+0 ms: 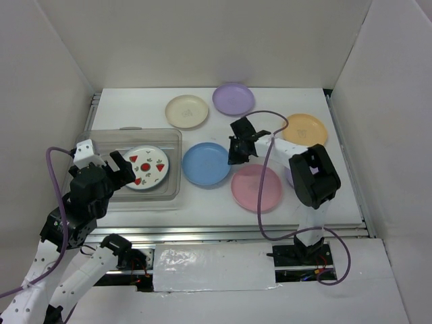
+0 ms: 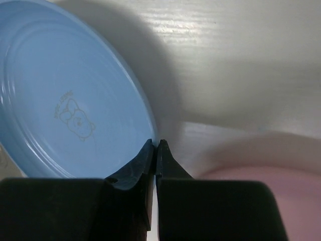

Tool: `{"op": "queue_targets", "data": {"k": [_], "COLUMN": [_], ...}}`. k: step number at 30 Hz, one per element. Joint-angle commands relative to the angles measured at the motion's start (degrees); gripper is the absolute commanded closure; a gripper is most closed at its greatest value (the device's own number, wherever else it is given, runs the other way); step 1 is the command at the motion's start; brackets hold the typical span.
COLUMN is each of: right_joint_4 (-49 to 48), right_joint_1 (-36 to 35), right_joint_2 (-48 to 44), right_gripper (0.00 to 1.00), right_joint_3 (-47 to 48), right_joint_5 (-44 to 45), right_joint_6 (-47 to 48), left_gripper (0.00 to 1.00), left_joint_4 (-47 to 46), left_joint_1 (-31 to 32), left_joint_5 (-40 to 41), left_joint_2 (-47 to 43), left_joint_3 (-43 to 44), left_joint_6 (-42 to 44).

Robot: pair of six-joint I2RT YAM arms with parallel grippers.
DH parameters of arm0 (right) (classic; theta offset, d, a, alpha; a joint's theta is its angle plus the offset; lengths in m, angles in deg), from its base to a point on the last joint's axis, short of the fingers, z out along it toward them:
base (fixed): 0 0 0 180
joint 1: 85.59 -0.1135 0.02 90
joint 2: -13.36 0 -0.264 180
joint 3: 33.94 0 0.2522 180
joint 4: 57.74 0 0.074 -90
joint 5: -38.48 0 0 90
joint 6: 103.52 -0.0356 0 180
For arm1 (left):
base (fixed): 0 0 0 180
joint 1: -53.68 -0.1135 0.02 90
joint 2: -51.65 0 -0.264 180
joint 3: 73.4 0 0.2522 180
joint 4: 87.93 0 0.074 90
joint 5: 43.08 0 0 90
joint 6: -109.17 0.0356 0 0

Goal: Place the plates into the plastic bin on the countertop

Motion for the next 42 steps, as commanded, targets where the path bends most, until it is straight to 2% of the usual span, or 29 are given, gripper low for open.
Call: {"op": "queue_targets", "data": {"k": [1,3,7,9,11,15,16,20,25,34,42], "right_joint_4": [-1.9,0.0,3.6,4.1,3.5,6.2,7.7,9.9,10.4,10.8,8.3], "right_joint_1": [0.1,-0.1,-2.3,-3.3,-5.3,-9.2,-10.9,-15.3,-19.8,-22.9,-23.2], "right_joint_2": [-9.8,-12.9,-22.1,-24.4,-26.3,-20.2,-15.6,-2.2,8.3,22.9,25.7], "right_gripper": [1.0,1.0,1.0,1.0,1.0,1.0,1.0,1.0,1.0,1.0,0.93], "right_joint_3": [-1.8,-1.6,-0.5,0.1,1.5,13.2,15.4,28.6,40.2,52.0,50.9], "right_joint_5": [2.8,6.6,19.5,21.6,20.0,9.9,7.1,5.4,5.0,3.5,5.8], "right_joint_6": [-2.9,-4.5,-8.8,-9.5,-8.6,-5.5,-4.8,-5.6,-7.9,-11.1,-13.6], "left_gripper": [0.01,0.01,0.01,0.01,0.01,0.01,0.01,0.01,0.01,0.01,0.01], "left_joint_4": [-2.5,-2.3,-2.1,-2.2,-1.9,-1.1,-0.9,0.7,0.9,-0.1,-0.9], "left_joint_1": [-0.2,-0.3,-0.2,-0.3,-0.3,-0.3,-0.3,-0.2,-0.3,-0.3,-0.3], "left_joint_5": [-0.1,-0.1,0.5,0.7,1.7,3.5,4.4,7.4,9.9,7.8,5.6], "left_joint_2": [0.2,0.2,0.0,-0.3,-0.5,-0.6,-0.8,-2.1,-5.4,-4.3,-3.3], "left_joint_3": [0.2,0.1,0.2,0.2,0.3,0.6,0.7,1.0,0.7,0.7,0.4], "left_joint_6": [1.5,1.5,1.4,1.1,0.7,-0.2,-0.7,-2.2,-3.5,-2.0,-0.9]}}
